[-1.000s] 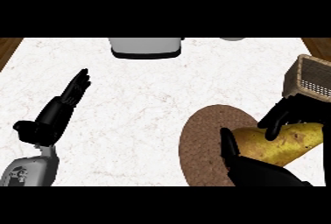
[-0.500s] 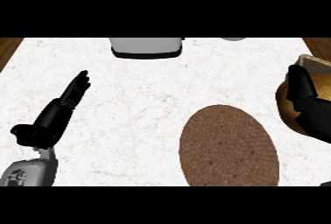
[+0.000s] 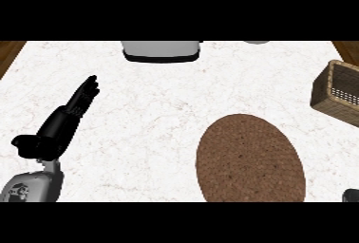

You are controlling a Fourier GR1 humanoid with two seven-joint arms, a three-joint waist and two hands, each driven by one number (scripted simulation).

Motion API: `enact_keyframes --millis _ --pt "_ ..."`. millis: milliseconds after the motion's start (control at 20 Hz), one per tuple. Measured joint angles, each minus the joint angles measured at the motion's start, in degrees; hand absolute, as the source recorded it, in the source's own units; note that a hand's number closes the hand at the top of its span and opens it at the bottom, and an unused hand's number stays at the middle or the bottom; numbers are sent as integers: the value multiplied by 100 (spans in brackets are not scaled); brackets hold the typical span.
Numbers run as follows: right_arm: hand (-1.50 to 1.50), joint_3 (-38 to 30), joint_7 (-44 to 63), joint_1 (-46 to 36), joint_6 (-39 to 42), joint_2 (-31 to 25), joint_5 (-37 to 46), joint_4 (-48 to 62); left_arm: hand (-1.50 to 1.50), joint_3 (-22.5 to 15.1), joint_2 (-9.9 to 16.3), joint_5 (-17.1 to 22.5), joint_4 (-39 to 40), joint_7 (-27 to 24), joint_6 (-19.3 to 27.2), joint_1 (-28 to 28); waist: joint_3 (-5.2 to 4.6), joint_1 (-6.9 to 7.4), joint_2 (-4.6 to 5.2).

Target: Pick the pear from the placemat and place it in the basket

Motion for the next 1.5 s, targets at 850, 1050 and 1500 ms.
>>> enact_keyframes --millis 850,1050,1500 --pt "150 -1164 -1964 460 -1272 -1666 -397 3063 0 -36 -115 -139 124 -139 83 -14 4 13 10" --pt "150 -1214 -2556 824 -1735 -1751 -443 3442 0 34 -39 -67 200 -72 -17 -117 5 15 11" --pt "-150 -1448 -3740 1051 -2879 -2138 -546 4569 0 19 -88 -74 115 -46 -8 -88 7 40 19"
